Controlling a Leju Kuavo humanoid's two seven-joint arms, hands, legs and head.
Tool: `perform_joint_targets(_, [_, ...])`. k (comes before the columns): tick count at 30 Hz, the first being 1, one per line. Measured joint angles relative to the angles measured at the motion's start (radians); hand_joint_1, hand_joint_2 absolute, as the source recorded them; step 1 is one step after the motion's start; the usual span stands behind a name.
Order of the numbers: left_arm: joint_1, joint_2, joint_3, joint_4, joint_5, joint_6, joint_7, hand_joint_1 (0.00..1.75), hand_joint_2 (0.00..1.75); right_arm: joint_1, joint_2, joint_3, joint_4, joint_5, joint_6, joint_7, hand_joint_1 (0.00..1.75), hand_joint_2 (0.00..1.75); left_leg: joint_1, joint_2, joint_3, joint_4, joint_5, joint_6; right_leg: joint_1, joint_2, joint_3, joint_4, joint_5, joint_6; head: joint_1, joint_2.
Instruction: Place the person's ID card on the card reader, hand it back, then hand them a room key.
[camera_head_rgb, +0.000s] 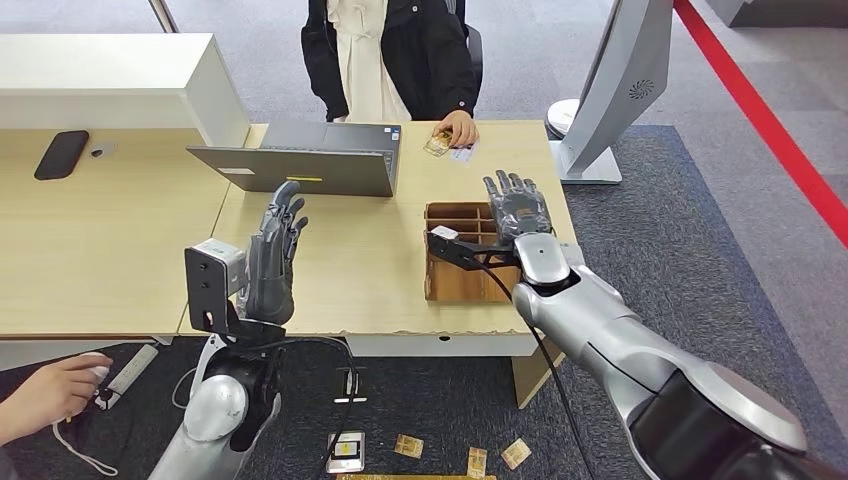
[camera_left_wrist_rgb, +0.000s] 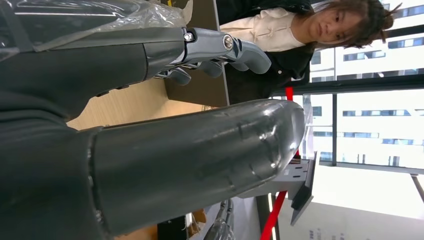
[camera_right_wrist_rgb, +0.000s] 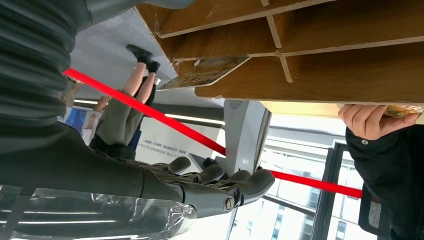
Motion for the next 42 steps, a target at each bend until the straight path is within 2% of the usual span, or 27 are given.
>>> perform_joint_targets(36, [0.006,0.002,0.0,-0.021,-0.008,0.001,0.015,0.0,0.0,-0.014,-0.024,0.008,0.002,-0.013,0.021,0.043,0.0,1.75,0.0,0.0,0.0,0.0,0.0,0.0,0.0,0.0,0.0,0.0,0.0,0.0,0.0,0.0])
perform_joint_targets(37, [0.006,0.002,0.0,-0.022,-0.009,0.002,0.016,0.0,0.0,-0.015,-0.025,0.008,0.003,-0.013,0.021,0.043,0.15,1.75,0.0,0.0,0.0,0.0,0.0,0.0,0.0,0.0,0.0,0.0,0.0,0.0,0.0,0.0])
perform_joint_targets(40, [0.006,0.002,0.0,-0.024,-0.013,0.012,0.017,0.0,0.0,-0.017,-0.026,0.008,0.006,-0.013,0.021,0.043,1.45,1.75,0.0,0.0,0.0,0.0,0.0,0.0,0.0,0.0,0.0,0.0,0.0,0.0,0.0,0.0])
perform_joint_targets(41, [0.006,0.002,0.0,-0.024,-0.013,0.017,0.017,0.0,0.0,-0.018,-0.027,0.008,0.008,-0.014,0.02,0.042,1.74,1.75,0.0,0.0,0.0,0.0,0.0,0.0,0.0,0.0,0.0,0.0,0.0,0.0,0.0,0.0])
perform_joint_targets(42, [0.006,0.002,0.0,-0.024,-0.013,0.023,0.016,0.0,0.0,-0.018,-0.027,0.008,0.009,-0.016,0.021,0.039,1.75,1.75,0.0,0.0,0.0,0.0,0.0,0.0,0.0,0.0,0.0,0.0,0.0,0.0,0.0,0.0])
